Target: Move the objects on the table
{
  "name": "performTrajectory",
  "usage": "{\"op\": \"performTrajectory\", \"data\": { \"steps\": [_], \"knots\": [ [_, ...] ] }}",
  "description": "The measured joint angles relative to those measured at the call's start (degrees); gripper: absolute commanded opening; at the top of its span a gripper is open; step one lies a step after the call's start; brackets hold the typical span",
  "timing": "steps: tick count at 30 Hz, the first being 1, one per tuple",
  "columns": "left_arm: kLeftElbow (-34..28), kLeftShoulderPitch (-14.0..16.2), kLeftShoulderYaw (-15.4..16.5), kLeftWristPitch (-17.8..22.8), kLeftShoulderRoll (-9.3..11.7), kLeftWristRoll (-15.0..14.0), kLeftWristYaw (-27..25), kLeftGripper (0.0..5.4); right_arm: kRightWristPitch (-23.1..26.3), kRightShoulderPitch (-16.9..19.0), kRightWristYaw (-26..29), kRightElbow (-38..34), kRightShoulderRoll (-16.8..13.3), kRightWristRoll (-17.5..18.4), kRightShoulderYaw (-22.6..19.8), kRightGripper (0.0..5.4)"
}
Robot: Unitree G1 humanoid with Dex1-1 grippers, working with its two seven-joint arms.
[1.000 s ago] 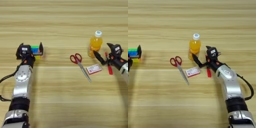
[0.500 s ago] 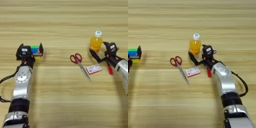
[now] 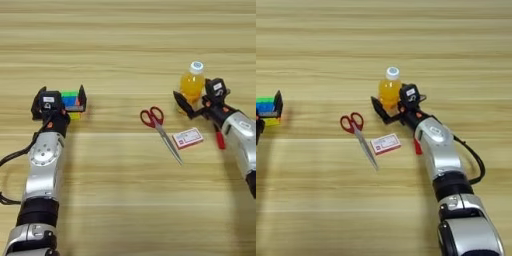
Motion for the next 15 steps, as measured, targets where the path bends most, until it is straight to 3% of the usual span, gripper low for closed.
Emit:
{"op": "performTrajectory", "data": {
  "steps": [8, 15],
  "knots": [
    [-0.44, 0.24, -0.04, 0.38, 0.0, 0.0, 0.0, 5.39, -2.48, -2.44, -1.0, 5.91, 1.2, -0.42, -0.08, 5.4],
    [-0.55, 0.34, -0.03, 0.39, -0.02, 0.0, 0.01, 5.4, -3.87, -3.71, -1.31, 9.39, 2.03, -0.62, -0.27, 4.76]
  ]
}}
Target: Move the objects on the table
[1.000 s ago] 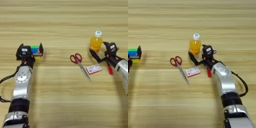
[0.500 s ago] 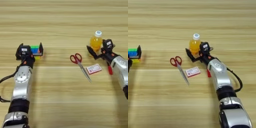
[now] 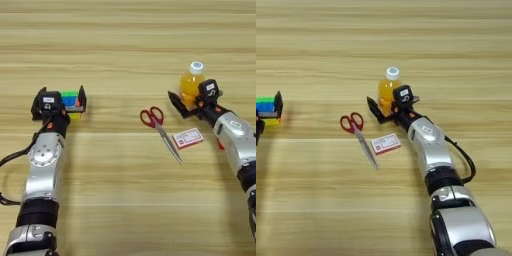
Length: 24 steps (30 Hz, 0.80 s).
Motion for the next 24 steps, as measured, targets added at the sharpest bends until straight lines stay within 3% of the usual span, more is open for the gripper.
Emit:
{"op": "performTrajectory", "data": {
  "steps": [13, 24],
  "knots": [
    [-0.49, 0.09, 0.0, 0.05, -0.04, 0.0, 0.1, 5.4, -1.4, -0.81, -0.95, 2.17, 0.03, -0.13, -0.82, 3.45],
    [-0.49, 0.09, -0.04, 0.1, -0.1, 0.02, 0.33, 5.4, -0.84, -1.07, -0.94, 1.57, 1.21, -0.21, -0.55, 3.42]
  ]
}}
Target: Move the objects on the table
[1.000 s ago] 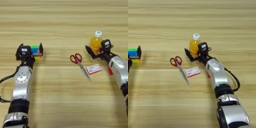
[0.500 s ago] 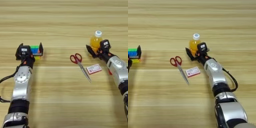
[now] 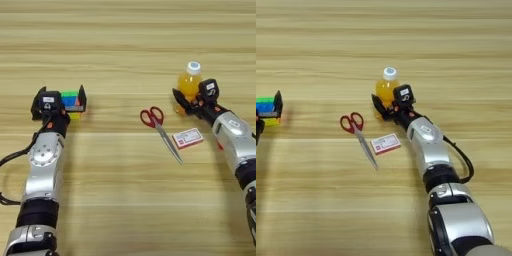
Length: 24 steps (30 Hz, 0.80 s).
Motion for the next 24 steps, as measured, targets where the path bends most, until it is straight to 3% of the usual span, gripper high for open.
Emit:
{"op": "performTrajectory", "data": {
  "steps": [6, 14, 24],
  "knots": [
    [0.01, 0.0, -0.02, 0.03, -0.12, 0.02, 0.03, 5.4, 1.38, 0.38, 0.1, -5.72, 1.66, 0.01, 1.52, 3.42],
    [0.03, -0.01, -0.04, 0.03, -0.18, 0.02, 0.03, 5.4, 4.79, 3.79, 0.02, -12.49, 3.75, -0.02, 4.11, 3.42],
    [0.05, 0.0, -0.04, 0.03, -0.2, 0.01, 0.03, 5.4, 7.53, 6.07, 1.18, -16.05, 8.92, -0.06, 9.01, 3.42]
  ]
}}
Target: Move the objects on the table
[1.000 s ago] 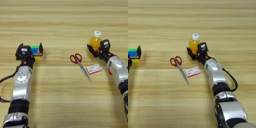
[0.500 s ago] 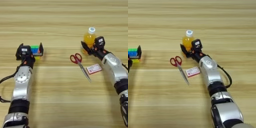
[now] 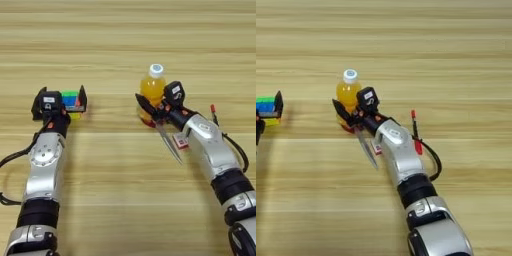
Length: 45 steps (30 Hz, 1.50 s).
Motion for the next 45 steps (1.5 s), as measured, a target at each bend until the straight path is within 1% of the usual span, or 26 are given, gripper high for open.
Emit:
{"op": "performTrajectory", "data": {
  "steps": [5, 9, 12, 16, 26, 28, 29, 30, 31, 35, 39, 40, 42, 45],
  "knots": [
    [0.0, 0.0, 0.01, 0.0, -0.03, 0.0, 0.0, 5.4, 0.05, 0.22, 0.28, -0.06, 0.83, -0.82, 1.68, 3.42],
    [0.0, 0.01, 0.02, 0.0, -0.04, -0.01, 0.01, 5.4, 0.03, 0.27, 1.51, 0.71, 2.5, -1.07, 3.47, 3.42],
    [0.0, 0.01, 0.02, 0.0, -0.04, 0.0, 0.01, 5.4, -0.01, 0.36, 2.14, 0.76, 3.13, -1.4, 4.58, 3.42],
    [-0.01, 0.03, 0.02, 0.0, -0.04, 0.0, 0.02, 5.4, -0.09, 1.42, 2.68, 1.59, 4.22, -2.39, 6.56, 3.42],
    [-0.04, 0.19, 0.05, 0.0, -0.05, -0.02, 0.05, 5.4, -3.09, 0.55, 2.63, 5.08, 5.03, -2.87, 6.34, 3.42],
    [-0.05, 0.2, 0.05, 0.0, -0.05, -0.02, 0.05, 5.4, -3.51, 0.38, 2.63, 5.56, 5.18, -2.92, 6.25, 3.8],
    [-0.05, 0.2, 0.05, 0.0, -0.05, -0.02, 0.05, 5.4, -3.72, 0.36, 2.63, 5.72, 5.25, -3.05, 6.19, 3.83],
    [-0.05, 0.2, 0.05, 0.0, -0.05, -0.02, 0.06, 5.4, -3.76, 0.35, 2.63, 5.82, 5.27, -3.09, 6.13, 3.97],
    [-0.06, 0.2, 0.05, 0.0, -0.05, -0.02, 0.06, 5.4, -3.74, 0.35, 2.65, 6.29, 5.33, -3.14, 6.13, 3.97],
    [-0.06, 0.21, 0.06, 0.0, -0.05, -0.02, 0.06, 5.4, -3.74, 0.35, 2.65, 6.97, 5.43, -3.25, 6.07, 4.34],
    [-0.06, 0.22, 0.07, 0.0, -0.05, -0.02, 0.07, 5.4, -3.77, 0.35, 2.65, 6.97, 5.43, -3.32, 6.07, 4.9],
    [-0.06, 0.22, 0.08, 0.0, -0.05, -0.02, 0.07, 5.4, -3.77, 0.35, 2.66, 6.97, 5.43, -3.33, 6.08, 4.9],
    [-0.06, 0.22, 0.1, 0.0, -0.05, -0.02, 0.08, 5.4, -3.77, 0.35, 2.66, 6.96, 5.42, -3.35, 6.08, 5.21],
    [-0.06, 0.23, 0.12, 0.0, -0.05, -0.02, 0.08, 5.4, -3.77, 0.38, 2.7, 6.81, 5.38, -3.38, 6.1, 5.36]
  ]
}}
